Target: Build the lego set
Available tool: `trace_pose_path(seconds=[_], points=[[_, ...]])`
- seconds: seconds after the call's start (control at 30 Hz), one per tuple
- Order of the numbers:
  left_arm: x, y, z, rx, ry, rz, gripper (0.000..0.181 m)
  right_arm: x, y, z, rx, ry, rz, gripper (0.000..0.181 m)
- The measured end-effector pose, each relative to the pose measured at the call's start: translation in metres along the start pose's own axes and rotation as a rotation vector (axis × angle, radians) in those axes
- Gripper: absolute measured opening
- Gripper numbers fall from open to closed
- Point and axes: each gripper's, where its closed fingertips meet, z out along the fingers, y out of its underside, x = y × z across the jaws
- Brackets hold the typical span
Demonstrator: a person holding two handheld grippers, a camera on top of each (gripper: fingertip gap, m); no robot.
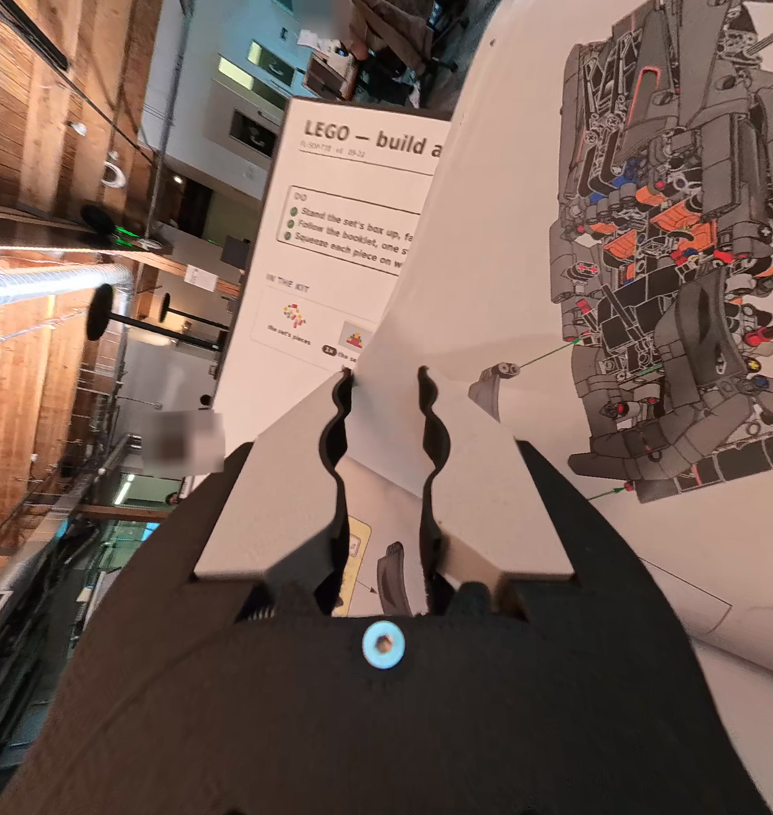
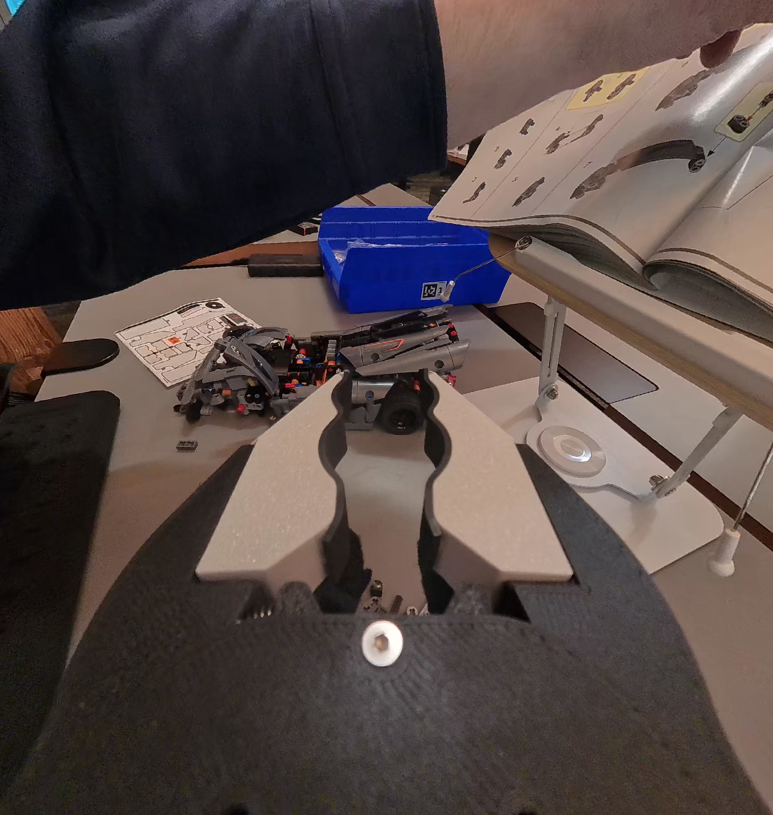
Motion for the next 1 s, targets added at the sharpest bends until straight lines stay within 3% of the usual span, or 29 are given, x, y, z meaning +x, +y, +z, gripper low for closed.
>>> trace_pose_path(seconds=[0.07,0.43,0.73,1.0], points=[[-0.004,-0.001,-0.002,0.019,-0.03,0.009,0.016,0.0,0.0,0.0,-0.001,0.0,-0.002,0.028],[-0.01,0.004,-0.004,0.039,-0.029,-0.025,0.001,0.001,0.001,0.0,-0.002,0.003,0.0,0.028],[-0.014,0.004,-0.011,0.091,-0.009,-0.101,0.0,0.001,0.001,0.0,-0.002,0.003,0.0,0.029],[-0.023,0.011,-0.022,0.152,0.045,-0.281,0.0,0.002,0.0,-0.001,0.001,0.004,0.003,0.028]])
